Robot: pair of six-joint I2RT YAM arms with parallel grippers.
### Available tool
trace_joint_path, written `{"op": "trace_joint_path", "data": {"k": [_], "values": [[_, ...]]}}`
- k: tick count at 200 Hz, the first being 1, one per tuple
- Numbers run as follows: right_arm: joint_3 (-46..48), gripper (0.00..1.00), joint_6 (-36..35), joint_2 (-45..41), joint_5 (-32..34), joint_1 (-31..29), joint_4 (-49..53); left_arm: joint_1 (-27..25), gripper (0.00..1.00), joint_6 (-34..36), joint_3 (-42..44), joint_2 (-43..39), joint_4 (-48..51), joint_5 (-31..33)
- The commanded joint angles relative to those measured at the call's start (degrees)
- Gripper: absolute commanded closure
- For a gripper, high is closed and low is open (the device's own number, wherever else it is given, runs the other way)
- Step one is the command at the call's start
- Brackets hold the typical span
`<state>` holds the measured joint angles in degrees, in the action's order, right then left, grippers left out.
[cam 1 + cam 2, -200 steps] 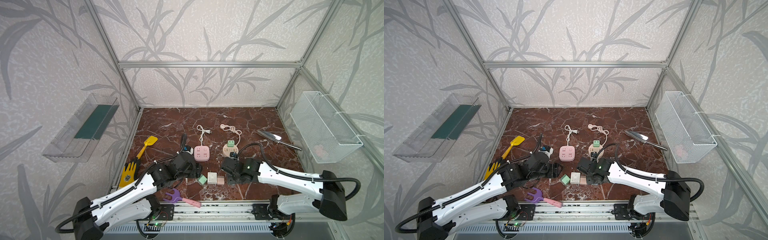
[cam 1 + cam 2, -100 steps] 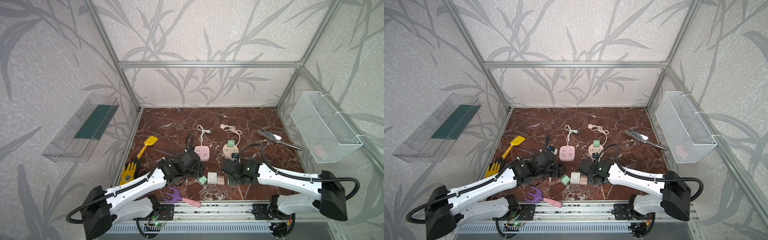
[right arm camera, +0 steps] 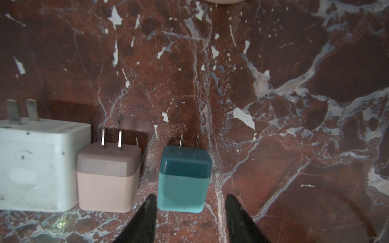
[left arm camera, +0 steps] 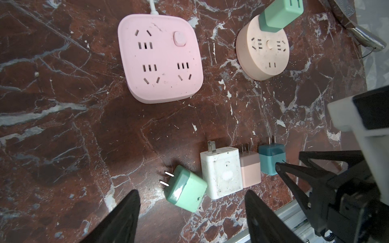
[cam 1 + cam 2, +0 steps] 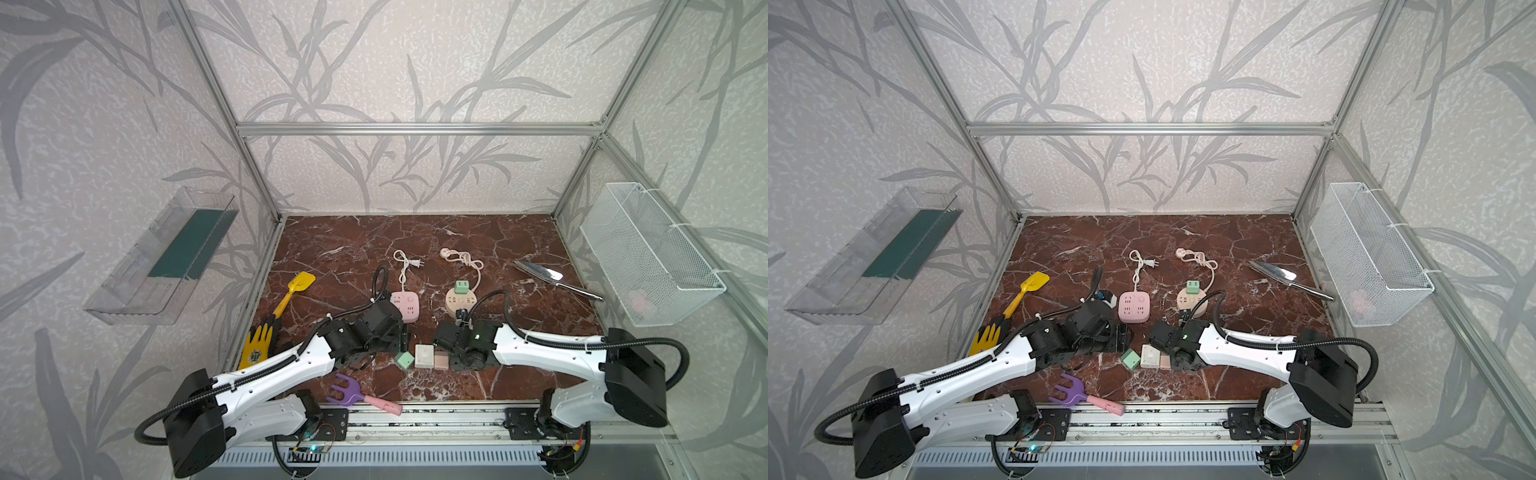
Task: Insert the plug
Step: 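Close the right gripper on the teal adapter while the left gripper advances, then lift the teal adapter with the right gripper while the left gripper reaches in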
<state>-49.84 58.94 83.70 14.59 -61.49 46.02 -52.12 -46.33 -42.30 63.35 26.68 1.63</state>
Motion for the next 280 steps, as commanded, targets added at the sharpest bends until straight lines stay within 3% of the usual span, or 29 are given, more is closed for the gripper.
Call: {"op": "trace_joint_path", "data": {"k": [1,42,124,148,165,185,213,242,280], "values": [[1.4,0.48,1.2,0.3,-1.3,1.1,-1.4,-0.1,0.23,-0.3,-1.3,-0.9,-1.2,1.7],[5.2,0.47,0.5,0.6,-6.2,4.2,-6.8,-0.1,0.23,-0.9,-0.5,-0.8,-1.7,1.4],[4.2,0.50,-1.6,5.0,-7.3,5.2,-7.4,0.0,0.23,-0.7,0.0,-0.1,-2.5,1.4],[3.4,0.66,-3.3,3.7,-7.1,5.3,-6.2,0.0,0.23,-0.6,0.1,-0.4,-2.4,1.5],[1.8,1.00,-6.2,1.5,-7.0,5.8,-3.8,0.0,0.24,-0.4,0.0,-1.0,-1.9,1.1],[-0.4,1.00,-13.0,-2.5,-7.7,6.2,-1.6,0.0,0.25,0.0,-0.3,-1.9,0.0,-0.6],[-3.2,1.00,-26.0,-8.1,-15.9,6.1,-2.0,0.0,0.25,1.5,-2.4,-3.1,1.7,-5.2],[-6.9,1.00,-31.2,-10.5,-21.7,6.1,-2.7,-0.1,0.25,3.6,-6.5,-0.8,2.1,-9.0],[-13.5,1.00,-34.5,-9.7,-22.1,6.0,-1.2,-0.1,0.25,4.1,-8.1,2.1,-2.0,-11.2]]}}
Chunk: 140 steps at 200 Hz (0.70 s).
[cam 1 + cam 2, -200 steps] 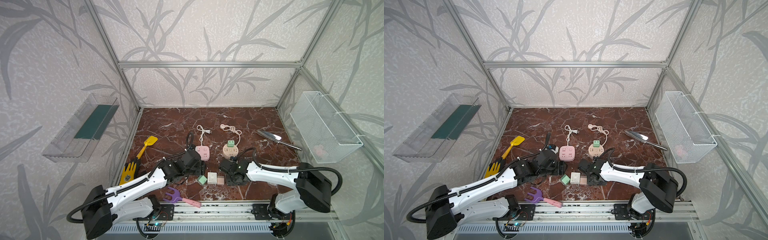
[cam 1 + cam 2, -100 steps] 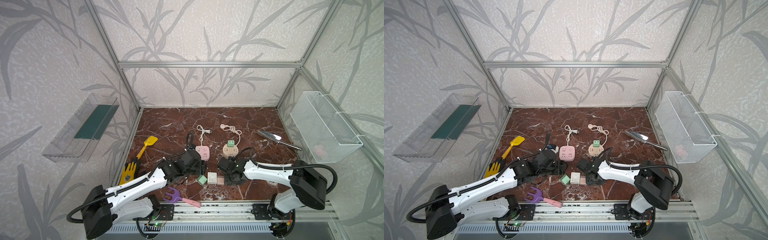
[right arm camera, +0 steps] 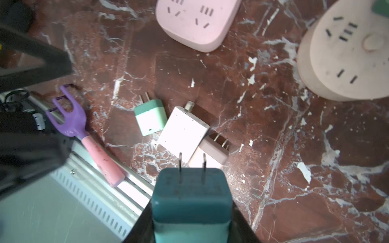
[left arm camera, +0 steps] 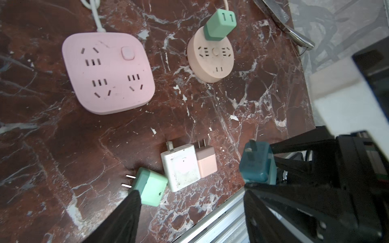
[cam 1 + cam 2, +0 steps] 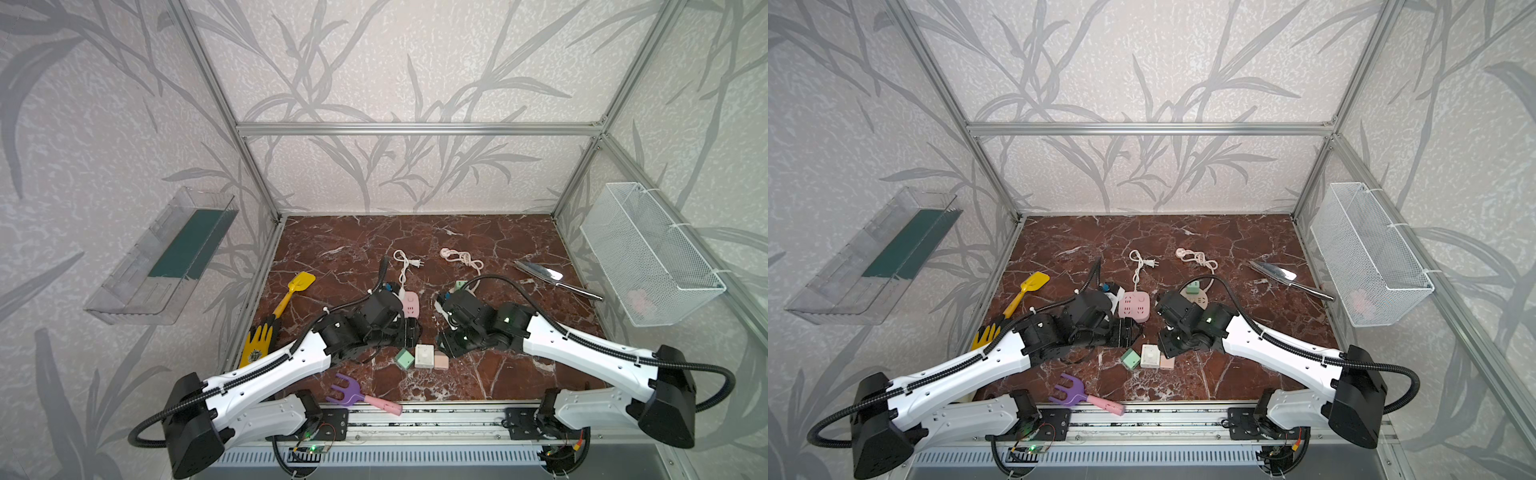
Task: Insert the plug
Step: 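Lift the teal adapter with the right gripper while the left gripper reaches in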
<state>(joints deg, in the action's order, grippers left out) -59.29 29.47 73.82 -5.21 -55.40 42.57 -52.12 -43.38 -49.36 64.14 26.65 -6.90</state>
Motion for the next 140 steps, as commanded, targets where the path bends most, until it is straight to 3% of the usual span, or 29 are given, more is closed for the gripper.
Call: {"op": "trace_joint_path", "data": {"k": [1,94,140], "values": [[-4.3,1.00,-5.1,0.2,-2.4,-0.1,2.3,0.0,0.25,1.1,-1.0,1.3,-2.2,-2.8],[-6.3,1.00,-6.8,2.5,-2.8,-0.3,0.0,0.9,0.26,-0.9,0.8,-0.7,-5.7,-6.3],[-4.4,1.00,-7.7,0.0,-3.4,-0.5,-3.7,3.6,0.25,-4.4,2.6,-1.5,-11.3,-15.1]]}}
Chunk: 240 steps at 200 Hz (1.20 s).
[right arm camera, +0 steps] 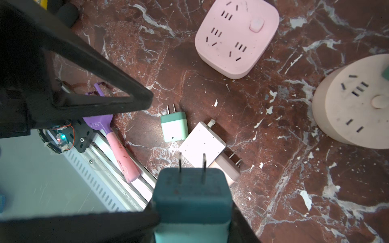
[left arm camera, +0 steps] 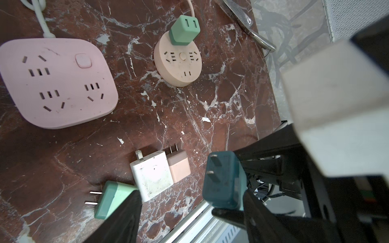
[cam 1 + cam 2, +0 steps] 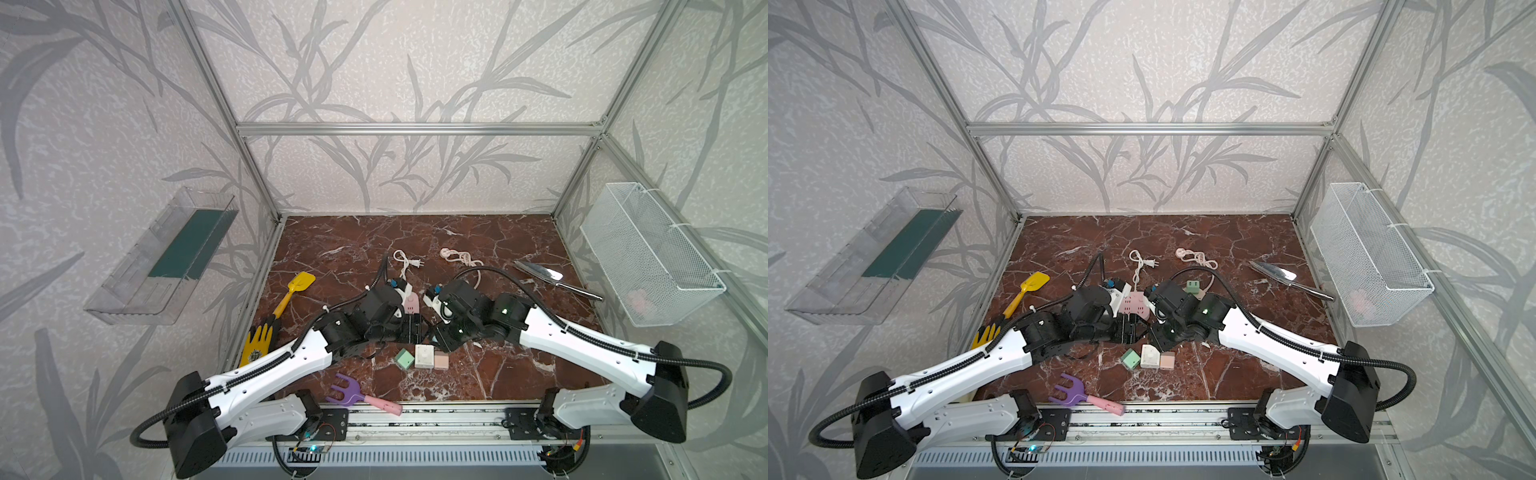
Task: Insert the plug
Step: 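Lift the teal adapter with the right gripper while the left gripper reaches in, then close the left gripper on the teal adapter held by the right gripper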
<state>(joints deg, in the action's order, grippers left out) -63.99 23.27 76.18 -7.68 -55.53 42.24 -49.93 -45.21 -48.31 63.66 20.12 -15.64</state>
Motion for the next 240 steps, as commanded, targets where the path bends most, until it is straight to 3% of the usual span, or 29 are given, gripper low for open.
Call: {"op": "trace_joint_path", "data": {"k": [1,28,61,178,240], "values": [[0.3,1.00,-1.5,-2.4,-1.0,-0.4,-3.4,1.5,0.26,-2.6,1.6,-1.0,-4.9,-6.6],[0.8,1.00,-2.5,-3.7,-0.7,-0.5,-5.3,4.0,0.29,-6.3,4.0,-0.5,-10.9,-14.7],[0.7,1.00,-3.0,-3.9,0.9,-0.5,-5.6,5.1,0.35,-9.1,5.4,-0.3,-13.9,-18.9],[-1.0,1.00,-2.7,-3.0,3.8,-1.1,-7.3,5.2,0.52,-11.7,7.0,2.1,-18.0,-22.1],[-1.2,1.00,-2.2,-2.3,5.4,-1.0,-9.3,5.2,0.73,-13.2,8.2,3.4,-20.5,-23.6]]}}
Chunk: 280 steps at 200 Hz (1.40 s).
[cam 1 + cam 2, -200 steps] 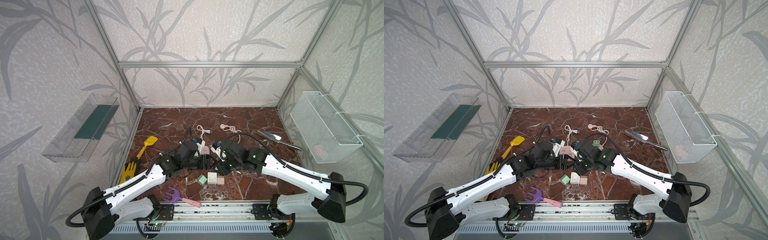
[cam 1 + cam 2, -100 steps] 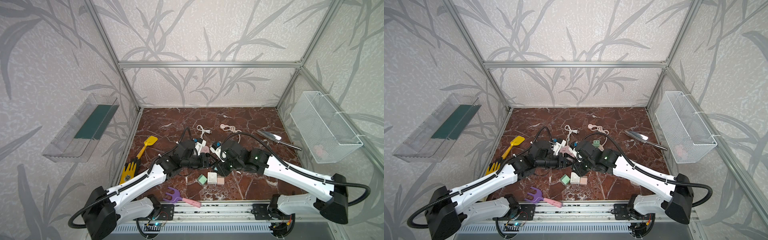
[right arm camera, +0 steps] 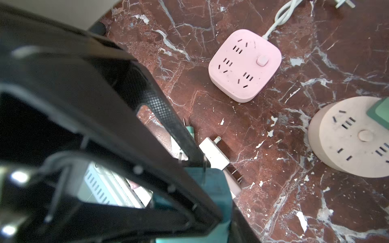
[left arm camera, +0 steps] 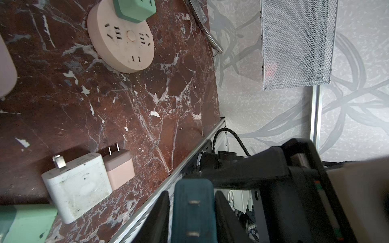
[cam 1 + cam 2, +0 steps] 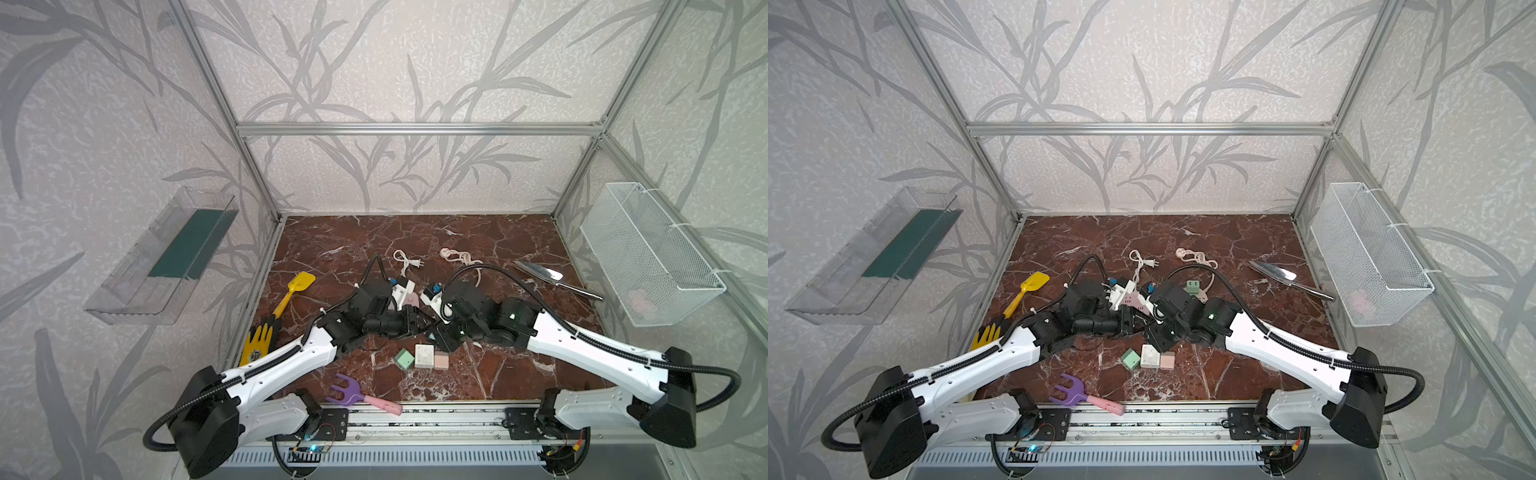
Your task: Insert the plug
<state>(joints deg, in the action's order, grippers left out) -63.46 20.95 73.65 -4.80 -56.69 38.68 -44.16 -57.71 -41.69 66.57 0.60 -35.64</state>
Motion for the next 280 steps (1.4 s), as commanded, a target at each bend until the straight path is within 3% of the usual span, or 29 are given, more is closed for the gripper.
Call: {"op": "trace_joint_path", "data": {"k": [1,22,34,67,76,91,102,135,155,193,221,258,280], "values": [[-1.8,1.00,0.1,0.3,2.5,0.1,-5.8,-0.5,0.74,-0.7,1.6,0.5,-1.0,-3.6],[-1.9,1.00,0.5,0.9,2.4,0.2,-6.1,-0.5,0.86,-0.8,1.8,0.6,-1.5,-3.7],[-1.9,1.00,0.9,1.2,2.4,0.2,-6.4,-0.5,1.00,-0.9,2.0,0.6,-1.7,-3.7],[-2.3,0.93,1.2,2.1,1.9,0.3,-7.2,0.2,1.00,-1.7,3.4,0.5,-2.4,-2.9],[-2.5,0.85,1.2,2.4,1.8,0.4,-7.2,0.5,1.00,-2.0,3.9,0.1,-2.7,-2.8],[-3.1,0.58,1.3,2.8,1.1,0.9,-7.0,1.3,1.00,-2.4,4.7,-0.8,-2.5,-2.0],[-3.2,0.45,1.4,3.1,0.6,1.1,-7.3,2.2,1.00,-2.3,5.2,-1.5,-1.7,-1.0],[-3.6,0.26,1.7,4.5,0.1,1.2,-7.2,6.3,1.00,-5.0,7.8,-2.8,-4.3,1.4],[-3.4,0.21,1.8,4.3,0.6,1.2,-7.6,7.9,1.00,-6.9,8.1,-2.7,-6.9,1.5],[-1.6,0.18,3.4,1.7,-0.1,3.1,-9.2,8.5,1.00,-7.6,6.7,-2.0,-7.5,2.4],[2.2,0.19,9.6,-2.5,-3.5,6.8,-13.5,8.5,1.00,-10.9,8.7,-3.0,-12.7,6.1],[7.2,0.27,21.1,-8.1,-6.3,9.8,-20.2,8.7,1.00,-17.3,12.9,-4.4,-25.7,15.1],[11.0,0.41,30.1,-9.1,-11.0,12.9,-26.3,8.6,1.00,-20.3,14.6,-4.3,-32.8,19.8]]}}
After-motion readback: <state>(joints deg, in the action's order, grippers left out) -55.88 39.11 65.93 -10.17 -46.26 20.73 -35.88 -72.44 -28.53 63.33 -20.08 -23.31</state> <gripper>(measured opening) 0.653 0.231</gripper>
